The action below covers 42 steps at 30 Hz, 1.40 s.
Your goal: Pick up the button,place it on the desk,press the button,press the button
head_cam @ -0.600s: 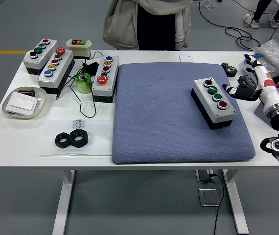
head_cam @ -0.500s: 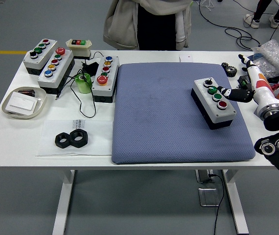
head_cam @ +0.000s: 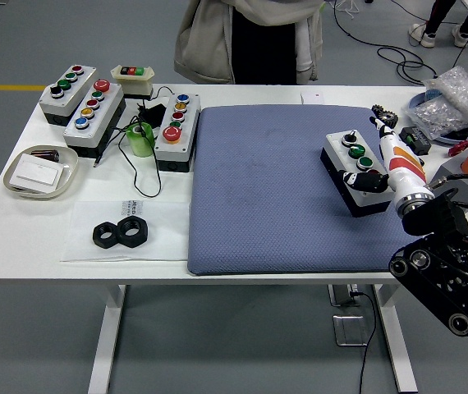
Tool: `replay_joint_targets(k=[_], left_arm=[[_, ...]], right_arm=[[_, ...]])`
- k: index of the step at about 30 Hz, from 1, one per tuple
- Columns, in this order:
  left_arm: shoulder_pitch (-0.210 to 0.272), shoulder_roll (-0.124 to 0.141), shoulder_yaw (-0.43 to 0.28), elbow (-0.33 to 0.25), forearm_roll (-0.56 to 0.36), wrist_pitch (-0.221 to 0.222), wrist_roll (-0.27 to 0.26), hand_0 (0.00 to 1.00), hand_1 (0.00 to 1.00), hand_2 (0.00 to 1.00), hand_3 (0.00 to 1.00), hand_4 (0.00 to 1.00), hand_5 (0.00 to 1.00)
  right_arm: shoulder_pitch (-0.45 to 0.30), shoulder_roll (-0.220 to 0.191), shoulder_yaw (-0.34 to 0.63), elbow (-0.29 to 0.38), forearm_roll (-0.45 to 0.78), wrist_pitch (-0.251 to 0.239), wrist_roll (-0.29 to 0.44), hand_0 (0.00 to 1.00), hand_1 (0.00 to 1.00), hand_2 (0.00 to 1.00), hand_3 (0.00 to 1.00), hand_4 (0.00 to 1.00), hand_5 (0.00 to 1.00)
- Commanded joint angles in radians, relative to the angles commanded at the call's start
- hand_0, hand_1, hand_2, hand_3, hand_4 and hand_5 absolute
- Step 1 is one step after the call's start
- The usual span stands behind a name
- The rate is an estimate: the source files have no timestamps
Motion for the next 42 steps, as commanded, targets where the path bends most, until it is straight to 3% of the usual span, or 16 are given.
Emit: replay_joint_targets(k=[7,13,17,19,20,25,26,31,32,37,38,42], left_arm=[[0.001,0.0,-0.008,-0.002,0.015,-0.002,0.005,0.68,0.646,0.738,0.781,0.679,0.998],[0.005,0.0,-0.012,-0.002,0.023,-0.003,0.008,0.68,0.646,0.738,0.782,0.684,0.998],[0.005,0.0,-0.012,-0.001,0.023,-0.002,0.007,0.68,0.645,0.737,0.78,0.686,0.998],[0.005,0.0,-0.012,-0.001,0.023,-0.002,0.007,0.68,0.645,0.737,0.78,0.686,0.998],[0.005,0.001,-0.009,-0.001,0.02,-0.002,0.006,0.68,0.645,0.737,0.781,0.687,0.998],[0.003,0.001,-0.005,-0.001,0.013,0.0,0.004,0.68,0.645,0.737,0.781,0.687,0.998],[0.002,0.001,-0.004,-0.001,0.013,-0.001,0.004,0.681,0.644,0.737,0.779,0.687,0.998],[-0.001,0.002,0.001,0.0,0.004,0.001,0.001,0.681,0.644,0.737,0.779,0.687,0.998],[-0.002,0.002,0.002,0.0,0.002,0.001,0.001,0.681,0.644,0.737,0.78,0.692,0.998],[-0.003,0.003,0.004,0.0,-0.002,0.001,-0.001,0.681,0.644,0.737,0.78,0.692,0.998],[-0.003,0.003,0.003,0.0,-0.001,0.001,-0.001,0.681,0.644,0.736,0.78,0.691,0.998],[-0.003,0.003,0.001,0.0,0.001,0.001,-0.001,0.681,0.644,0.736,0.78,0.691,0.998]], right_arm=[[0.051,0.025,-0.03,-0.127,0.051,0.033,-0.005,0.998,0.933,0.998,0.998,0.92,0.169],[0.085,0.04,-0.03,-0.198,0.043,0.113,-0.051,0.998,0.925,0.997,0.998,0.911,0.15],[0.102,0.046,-0.036,-0.23,0.053,0.127,-0.065,0.993,0.902,0.962,0.998,0.909,0.159],[0.105,0.045,-0.036,-0.233,0.056,0.126,-0.068,0.993,0.902,0.962,0.998,0.909,0.159],[0.111,0.041,-0.037,-0.237,0.067,0.118,-0.075,0.893,0.748,0.778,0.947,0.895,0.138],[0.132,0.025,-0.051,-0.246,0.07,0.129,-0.089,0.893,0.748,0.778,0.947,0.895,0.138],[0.138,0.018,-0.06,-0.246,0.065,0.143,-0.09,0.76,0.608,0.62,0.83,0.853,0.064],[0.147,-0.011,-0.09,-0.23,0.047,0.167,-0.094,0.76,0.608,0.62,0.83,0.853,0.064],[0.148,-0.018,-0.096,-0.227,0.04,0.174,-0.095,0.572,0.493,0.518,0.708,0.844,0.08],[0.149,-0.044,-0.114,-0.206,-0.009,0.193,-0.097,0.572,0.493,0.518,0.708,0.844,0.08],[0.149,-0.05,-0.116,-0.2,-0.017,0.197,-0.096,0.494,0.478,0.511,0.68,0.849,0.091],[0.151,-0.069,-0.13,-0.18,-0.036,0.209,-0.081,0.494,0.478,0.511,0.68,0.849,0.091]])
